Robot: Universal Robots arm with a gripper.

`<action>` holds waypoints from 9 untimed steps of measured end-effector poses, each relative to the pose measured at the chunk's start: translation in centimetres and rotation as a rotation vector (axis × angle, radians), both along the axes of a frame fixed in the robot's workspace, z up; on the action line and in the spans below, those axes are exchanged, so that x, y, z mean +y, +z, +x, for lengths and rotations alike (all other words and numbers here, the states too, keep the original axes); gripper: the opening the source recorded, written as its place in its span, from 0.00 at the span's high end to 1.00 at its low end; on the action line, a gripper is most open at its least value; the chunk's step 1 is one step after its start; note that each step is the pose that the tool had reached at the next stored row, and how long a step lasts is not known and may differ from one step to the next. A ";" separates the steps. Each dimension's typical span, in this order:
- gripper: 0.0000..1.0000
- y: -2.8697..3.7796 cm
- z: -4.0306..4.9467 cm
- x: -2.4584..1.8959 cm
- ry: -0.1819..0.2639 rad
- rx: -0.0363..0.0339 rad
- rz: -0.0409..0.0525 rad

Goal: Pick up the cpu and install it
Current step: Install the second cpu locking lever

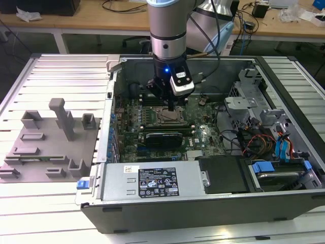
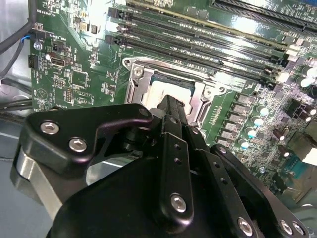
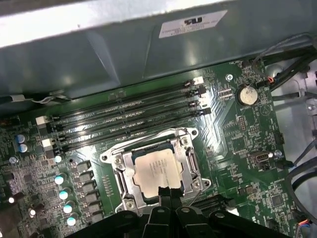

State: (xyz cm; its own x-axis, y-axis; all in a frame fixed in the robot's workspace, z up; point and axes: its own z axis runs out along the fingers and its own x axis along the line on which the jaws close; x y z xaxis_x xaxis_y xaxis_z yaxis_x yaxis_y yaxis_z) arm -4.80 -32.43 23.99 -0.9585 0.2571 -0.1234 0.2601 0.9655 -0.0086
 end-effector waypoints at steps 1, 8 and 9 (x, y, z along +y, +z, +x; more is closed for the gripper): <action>0.89 0.00 0.00 -0.09 0.000 0.0000 0.0000; 0.89 0.12 0.00 -0.76 0.000 0.0000 -0.0001; 0.89 0.32 0.00 -0.76 0.000 0.0000 0.0000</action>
